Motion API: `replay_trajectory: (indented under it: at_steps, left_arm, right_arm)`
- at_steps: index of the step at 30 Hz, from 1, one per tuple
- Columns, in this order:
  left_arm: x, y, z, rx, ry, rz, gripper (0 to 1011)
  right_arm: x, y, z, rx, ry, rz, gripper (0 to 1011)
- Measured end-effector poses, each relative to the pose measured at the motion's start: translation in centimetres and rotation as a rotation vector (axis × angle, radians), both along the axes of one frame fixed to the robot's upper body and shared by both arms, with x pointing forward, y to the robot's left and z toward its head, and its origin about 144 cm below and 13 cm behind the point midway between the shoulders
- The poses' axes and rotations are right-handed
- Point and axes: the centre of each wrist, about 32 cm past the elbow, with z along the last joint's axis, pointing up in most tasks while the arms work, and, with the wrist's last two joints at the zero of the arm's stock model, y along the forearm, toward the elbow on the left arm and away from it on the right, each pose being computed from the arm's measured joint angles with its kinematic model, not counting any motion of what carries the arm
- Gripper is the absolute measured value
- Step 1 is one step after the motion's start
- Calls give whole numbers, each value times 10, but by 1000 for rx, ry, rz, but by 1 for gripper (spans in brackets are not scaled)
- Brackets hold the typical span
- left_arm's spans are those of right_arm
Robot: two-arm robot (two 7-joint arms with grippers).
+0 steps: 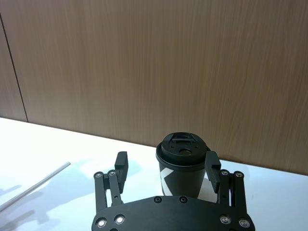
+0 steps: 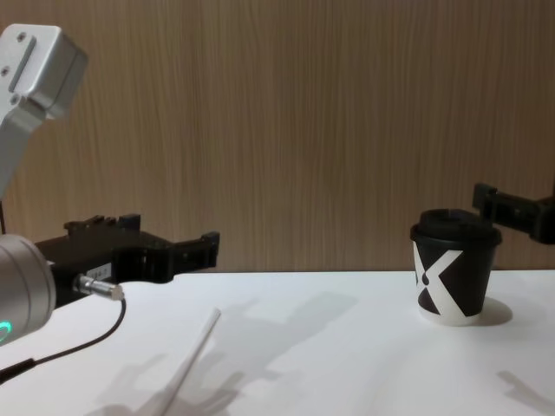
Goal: Pick up the straw with one hand, pass it to the other hand, and insert it into the cup.
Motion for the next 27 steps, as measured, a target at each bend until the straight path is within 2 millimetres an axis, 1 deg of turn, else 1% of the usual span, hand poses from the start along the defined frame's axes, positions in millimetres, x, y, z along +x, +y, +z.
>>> replay_trajectory:
  at_steps: [12,27]
  left_arm:
    - [-13,3,11,7,95,38,1006]
    - [-12,-4,9,-26,164,60,1006]
  right_arm:
    - [0,0,0,0,0,0,1001]
    - [0,0,0,0,0,0,1001]
